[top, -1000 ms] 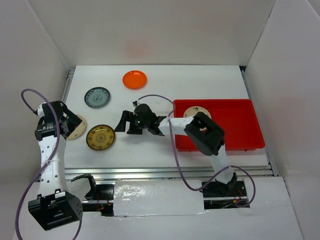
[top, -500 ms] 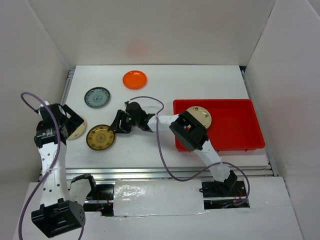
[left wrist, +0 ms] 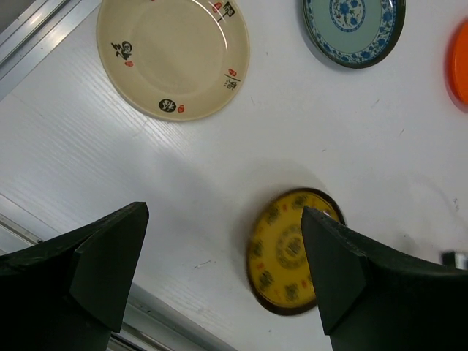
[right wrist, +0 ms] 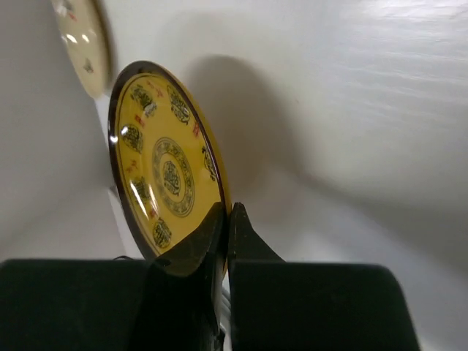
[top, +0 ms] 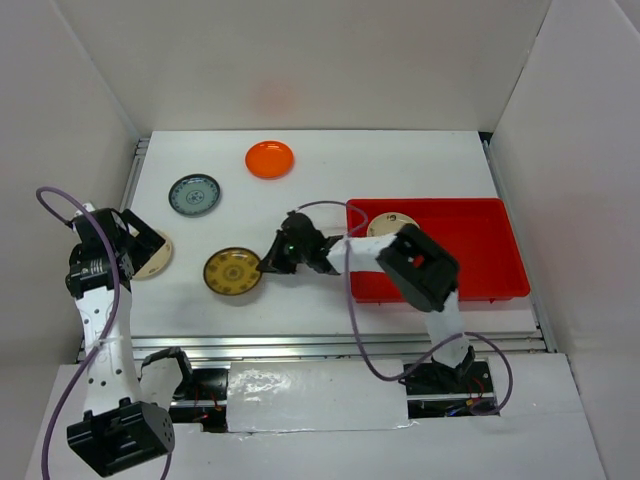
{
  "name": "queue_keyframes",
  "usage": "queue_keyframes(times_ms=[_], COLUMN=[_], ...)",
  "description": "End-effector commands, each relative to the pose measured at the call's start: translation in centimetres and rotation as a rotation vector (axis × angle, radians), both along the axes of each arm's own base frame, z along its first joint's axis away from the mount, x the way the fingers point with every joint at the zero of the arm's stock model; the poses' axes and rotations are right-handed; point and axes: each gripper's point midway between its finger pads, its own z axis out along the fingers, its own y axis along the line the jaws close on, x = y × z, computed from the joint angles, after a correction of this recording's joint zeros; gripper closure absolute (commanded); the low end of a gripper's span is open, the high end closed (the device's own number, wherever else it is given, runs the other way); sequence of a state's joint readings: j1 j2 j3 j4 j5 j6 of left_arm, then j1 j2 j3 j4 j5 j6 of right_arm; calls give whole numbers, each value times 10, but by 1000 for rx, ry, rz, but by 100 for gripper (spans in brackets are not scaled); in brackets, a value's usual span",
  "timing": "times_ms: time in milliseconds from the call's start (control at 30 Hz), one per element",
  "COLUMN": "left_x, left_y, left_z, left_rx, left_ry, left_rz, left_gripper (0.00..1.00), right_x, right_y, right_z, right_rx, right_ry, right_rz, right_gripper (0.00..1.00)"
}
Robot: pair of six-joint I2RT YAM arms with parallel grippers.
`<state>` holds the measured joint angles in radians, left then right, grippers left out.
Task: Place the plates into the plastic bin on the countertop
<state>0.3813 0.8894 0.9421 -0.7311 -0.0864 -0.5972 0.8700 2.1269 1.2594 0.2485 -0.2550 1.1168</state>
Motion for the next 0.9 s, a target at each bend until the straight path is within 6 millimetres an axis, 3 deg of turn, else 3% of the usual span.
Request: queue_keyframes(times_ms=[0,67,100,167,200,267,300,367,400,533,633,800,867], left_x=[2,4,3,5,5,6,6,6,5,6,9,10,11], left_y=[1,0,-1,-2,-2,-3,-4,-4,-3,-6,-7,-7,-7], left_z=[9,9,8,7,7,6,5,7,8,10,5,3,2], left_rx=[32,29,28,21,18,16,12,14,19,19,5,4,2], left_ry=[-47,-52,-50,-47,-48,-49,-48,-51,-56,-76,-59,-51,-48], left_rz=[-25,-32,-35,-42,-46,-52,-57,-52,-50,-63,-78,-84,-82], left_gripper=[1,1,1,1,1,1,1,1,1,1,1,1,1], right_x=[51,51,65,65,78,67,74,56,58,46,46,48,49], right_y=[-59,-105,-142,-189,-227,-280,-320,-359,-392,-438,-450,-450,-442], right_z=[114,136,129,137,133,123,119,110,109,100,85,75,73], right_rx=[34,-27,-116,-163,-195,-245,-271,-267,-289,-270,-290,-273,-254], right_ry=[-275,-330,-334,-348,-341,-330,-323,-319,-327,-333,-293,-283,-284], right_rz=[-208,-264,-333,-411,-492,-577,-662,-725,-802,-856,-854,-842,-801], right_gripper=[100,100,100,100,100,100,100,100,100,100,100,100,80])
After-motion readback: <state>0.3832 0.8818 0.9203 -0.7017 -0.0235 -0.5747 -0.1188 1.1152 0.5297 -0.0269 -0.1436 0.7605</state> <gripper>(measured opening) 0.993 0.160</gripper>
